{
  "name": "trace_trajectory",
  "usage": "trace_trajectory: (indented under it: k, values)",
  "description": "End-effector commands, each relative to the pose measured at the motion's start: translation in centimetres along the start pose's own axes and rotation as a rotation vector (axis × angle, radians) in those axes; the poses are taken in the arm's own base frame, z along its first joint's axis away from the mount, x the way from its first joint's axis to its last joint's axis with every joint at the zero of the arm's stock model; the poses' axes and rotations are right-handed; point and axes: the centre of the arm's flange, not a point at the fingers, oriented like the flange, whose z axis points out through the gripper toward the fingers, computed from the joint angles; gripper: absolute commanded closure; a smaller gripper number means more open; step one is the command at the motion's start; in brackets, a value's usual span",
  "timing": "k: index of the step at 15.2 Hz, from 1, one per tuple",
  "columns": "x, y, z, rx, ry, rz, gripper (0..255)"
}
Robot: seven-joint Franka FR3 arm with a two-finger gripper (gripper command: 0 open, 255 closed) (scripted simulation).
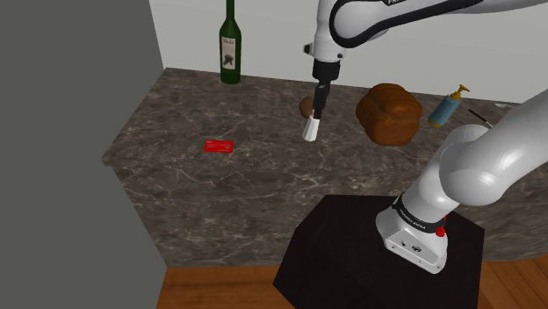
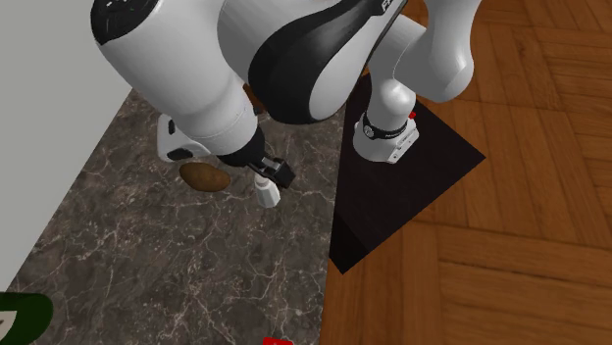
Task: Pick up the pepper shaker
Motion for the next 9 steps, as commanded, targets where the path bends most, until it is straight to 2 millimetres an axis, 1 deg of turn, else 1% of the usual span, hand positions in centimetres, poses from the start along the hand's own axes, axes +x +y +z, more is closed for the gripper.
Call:
trace_trajectory:
  k: [1, 3, 4, 9]
  values:
    - [0.23, 0.07, 1.36, 0.000, 0.000, 0.000, 0]
    - [0.22, 0.07, 1.36, 0.000, 0.000, 0.000, 0]
    - [0.24, 0.12, 1.32, 0.000, 0.000, 0.000, 255]
    - [0.19, 0.06, 1.33, 0.000, 0.000, 0.000, 255]
